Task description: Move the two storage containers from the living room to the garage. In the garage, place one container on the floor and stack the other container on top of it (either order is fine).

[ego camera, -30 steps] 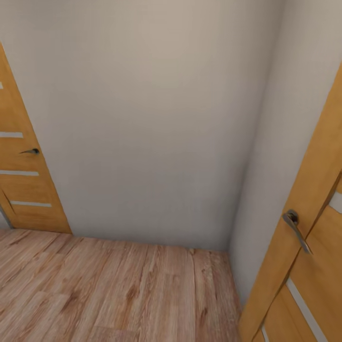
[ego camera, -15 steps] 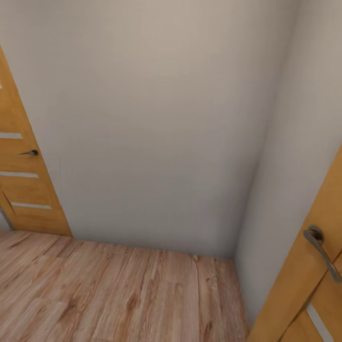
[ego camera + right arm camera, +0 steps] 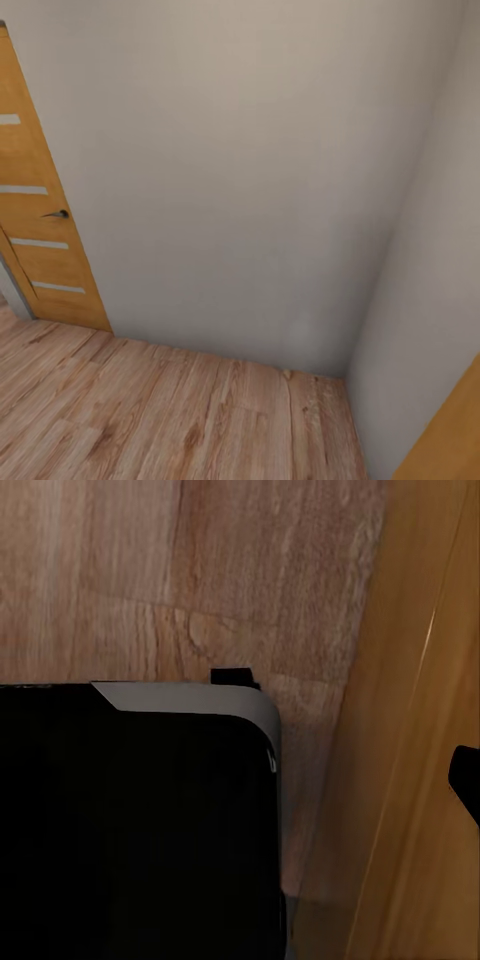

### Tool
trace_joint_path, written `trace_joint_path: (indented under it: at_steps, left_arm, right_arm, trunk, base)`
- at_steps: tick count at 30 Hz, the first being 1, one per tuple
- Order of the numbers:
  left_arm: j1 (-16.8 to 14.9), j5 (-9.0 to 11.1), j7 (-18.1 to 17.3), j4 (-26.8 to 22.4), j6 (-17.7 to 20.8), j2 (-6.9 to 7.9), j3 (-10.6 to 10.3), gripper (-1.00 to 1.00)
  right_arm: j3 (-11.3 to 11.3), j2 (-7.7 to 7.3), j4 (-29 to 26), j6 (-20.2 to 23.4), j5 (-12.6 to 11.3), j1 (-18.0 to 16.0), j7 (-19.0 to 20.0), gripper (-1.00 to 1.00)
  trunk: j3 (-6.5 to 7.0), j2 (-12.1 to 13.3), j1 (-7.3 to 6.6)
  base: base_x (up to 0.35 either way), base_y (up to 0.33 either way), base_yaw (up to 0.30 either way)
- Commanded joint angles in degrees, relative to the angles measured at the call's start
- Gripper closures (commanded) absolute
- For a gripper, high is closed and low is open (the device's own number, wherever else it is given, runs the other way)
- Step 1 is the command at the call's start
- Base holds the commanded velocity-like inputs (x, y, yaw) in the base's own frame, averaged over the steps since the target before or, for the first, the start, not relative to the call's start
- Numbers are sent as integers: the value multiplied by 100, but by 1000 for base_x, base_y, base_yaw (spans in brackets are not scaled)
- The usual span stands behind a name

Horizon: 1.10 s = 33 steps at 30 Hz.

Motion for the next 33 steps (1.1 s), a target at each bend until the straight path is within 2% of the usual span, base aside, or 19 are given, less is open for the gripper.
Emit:
trace_joint_path:
  at_steps: [1,14,33]
  left_arm:
    - [-4,45,14,3,-16,0,-48,-100]
    - [-4,45,14,3,-16,-1,-49,-100]
    - [-4,45,12,3,-16,-7,-51,-100]
  right_arm:
    - [28,1,16,-33,-32,-8,-7,-100]
    - [20,11,20,-39,-32,-8,-7,-100]
    - [19,10,17,-39,-32,-8,-7,-100]
  trunk:
    - [-7,-4,3]
    - [-7,-4,3]
    - [-7,-4,3]
  base:
    - [207,0,3]
    - [207,0,24]
    - [211,0,258]
